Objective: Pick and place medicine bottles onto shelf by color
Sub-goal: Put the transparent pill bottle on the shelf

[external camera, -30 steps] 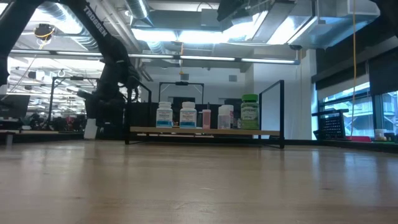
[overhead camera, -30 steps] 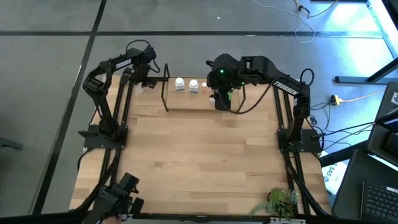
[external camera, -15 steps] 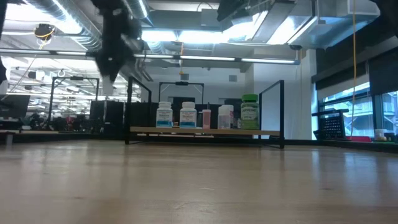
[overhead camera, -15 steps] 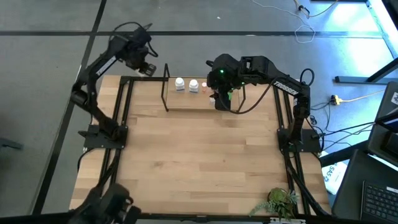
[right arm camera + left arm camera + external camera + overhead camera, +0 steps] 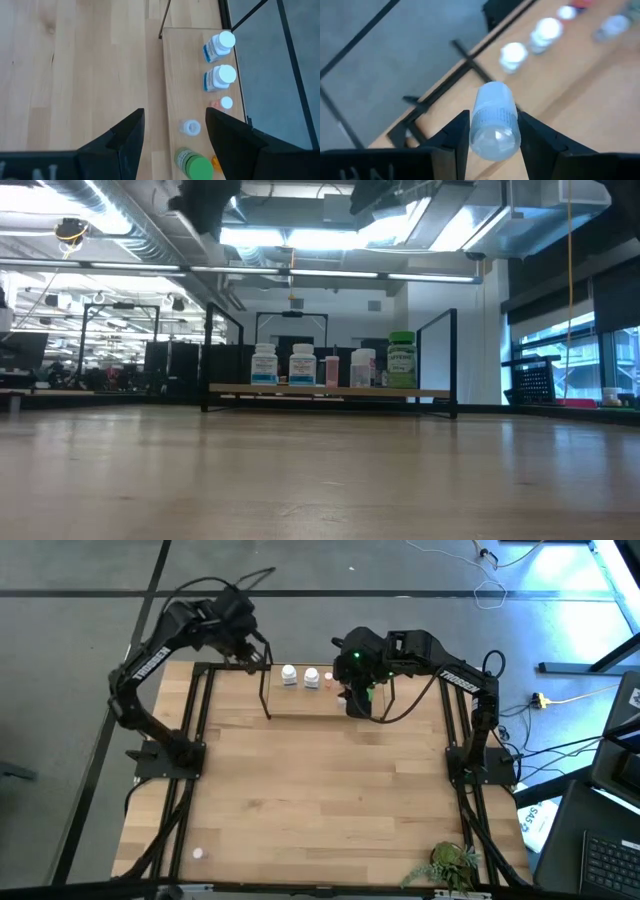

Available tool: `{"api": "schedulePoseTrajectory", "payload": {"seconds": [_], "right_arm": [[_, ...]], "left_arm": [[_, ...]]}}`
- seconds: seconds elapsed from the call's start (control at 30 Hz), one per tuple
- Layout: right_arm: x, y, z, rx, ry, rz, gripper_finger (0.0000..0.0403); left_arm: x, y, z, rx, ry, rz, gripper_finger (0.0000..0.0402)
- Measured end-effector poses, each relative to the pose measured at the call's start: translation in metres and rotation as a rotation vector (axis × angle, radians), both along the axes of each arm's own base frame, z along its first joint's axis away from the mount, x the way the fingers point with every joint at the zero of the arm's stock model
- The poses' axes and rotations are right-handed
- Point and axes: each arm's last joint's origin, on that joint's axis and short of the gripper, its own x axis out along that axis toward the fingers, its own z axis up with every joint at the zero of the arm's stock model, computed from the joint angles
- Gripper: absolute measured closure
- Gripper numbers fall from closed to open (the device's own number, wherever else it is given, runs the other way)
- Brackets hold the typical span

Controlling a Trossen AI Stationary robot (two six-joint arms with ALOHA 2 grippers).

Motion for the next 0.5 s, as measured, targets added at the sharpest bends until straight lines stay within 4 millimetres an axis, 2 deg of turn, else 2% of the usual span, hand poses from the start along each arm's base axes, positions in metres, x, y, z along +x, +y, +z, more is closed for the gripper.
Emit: {"api": "schedulePoseTrajectory", "payload": {"seconds": [0.23, 0.37, 0.5], "right_arm": [[-0.012, 0.003, 0.010, 0.014, -0.021, -0.025, 0.0190], [-0.019, 0.004, 0.018, 0.018, -0.054, -0.049, 0.0190], [-0.022, 0.004, 0.021, 0.000, -0.064, -0.063, 0.0190]], "left_arm": [[0.032, -0.035, -0.003, -0.003, 0.006, -0.181, 0.0273], [0.051, -0.046, -0.011, -0.008, 0.032, -0.271, 0.0273], [0.081, -0.052, -0.026, -0.012, 0.057, -0.343, 0.0273]]}}
